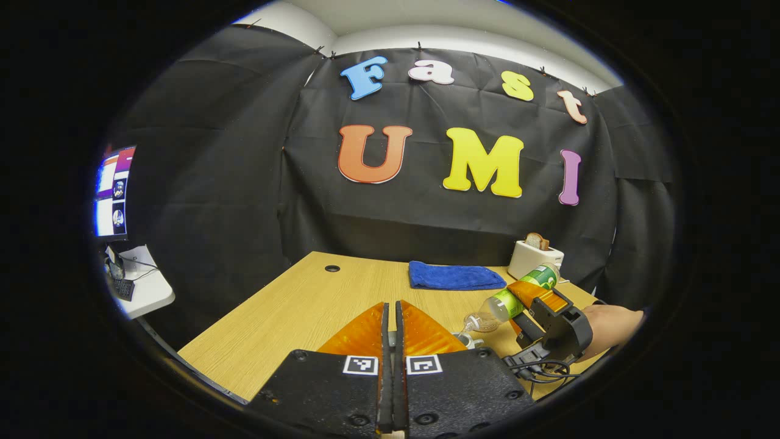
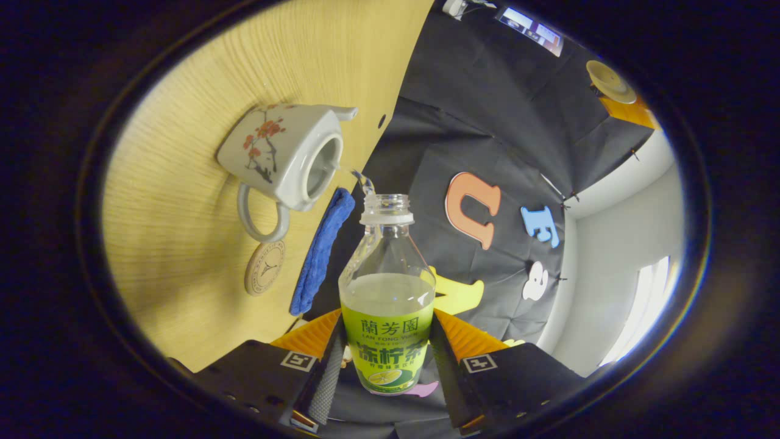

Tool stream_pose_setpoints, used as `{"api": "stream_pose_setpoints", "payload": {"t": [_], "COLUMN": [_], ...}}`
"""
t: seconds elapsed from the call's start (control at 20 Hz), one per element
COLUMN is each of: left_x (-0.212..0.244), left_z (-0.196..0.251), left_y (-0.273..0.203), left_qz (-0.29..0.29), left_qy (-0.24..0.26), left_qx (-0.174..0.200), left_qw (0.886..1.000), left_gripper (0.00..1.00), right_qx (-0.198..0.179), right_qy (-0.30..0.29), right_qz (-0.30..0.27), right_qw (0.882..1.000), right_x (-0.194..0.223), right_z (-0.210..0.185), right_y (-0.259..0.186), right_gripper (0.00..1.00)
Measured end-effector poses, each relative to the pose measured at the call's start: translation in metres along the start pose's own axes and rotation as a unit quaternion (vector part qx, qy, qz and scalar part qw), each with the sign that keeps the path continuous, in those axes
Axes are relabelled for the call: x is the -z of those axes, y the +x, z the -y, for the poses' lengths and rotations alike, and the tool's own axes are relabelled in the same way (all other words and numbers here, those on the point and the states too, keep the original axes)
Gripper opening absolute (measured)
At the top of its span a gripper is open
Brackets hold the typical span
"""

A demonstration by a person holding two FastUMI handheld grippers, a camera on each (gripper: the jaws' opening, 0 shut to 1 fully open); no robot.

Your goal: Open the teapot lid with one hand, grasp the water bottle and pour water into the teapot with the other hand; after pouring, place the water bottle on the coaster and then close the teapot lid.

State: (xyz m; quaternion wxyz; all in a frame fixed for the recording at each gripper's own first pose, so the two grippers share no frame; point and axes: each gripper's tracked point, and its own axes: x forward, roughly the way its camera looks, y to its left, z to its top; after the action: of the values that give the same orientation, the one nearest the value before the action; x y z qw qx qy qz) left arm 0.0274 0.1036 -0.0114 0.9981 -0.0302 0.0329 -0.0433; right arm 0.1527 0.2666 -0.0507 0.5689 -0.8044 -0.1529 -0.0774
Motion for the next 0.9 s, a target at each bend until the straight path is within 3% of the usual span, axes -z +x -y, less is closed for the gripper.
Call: {"api": "stream_pose_setpoints", "payload": {"t": [0.9], "left_x": [0.005], "left_z": [-0.004], "left_y": [0.003], "left_qz": [-0.010], "left_qy": [0.006], "left_qx": [0.001], "left_qw": [1.000], "left_gripper": [0.03], "right_qx": [0.046], "right_qy": [-0.079], "right_qz": [0.012], "right_qw": [0.996], "right_x": [-0.006], "right_z": [0.035], "right_y": [-0.001], "right_gripper": [0.73]}}
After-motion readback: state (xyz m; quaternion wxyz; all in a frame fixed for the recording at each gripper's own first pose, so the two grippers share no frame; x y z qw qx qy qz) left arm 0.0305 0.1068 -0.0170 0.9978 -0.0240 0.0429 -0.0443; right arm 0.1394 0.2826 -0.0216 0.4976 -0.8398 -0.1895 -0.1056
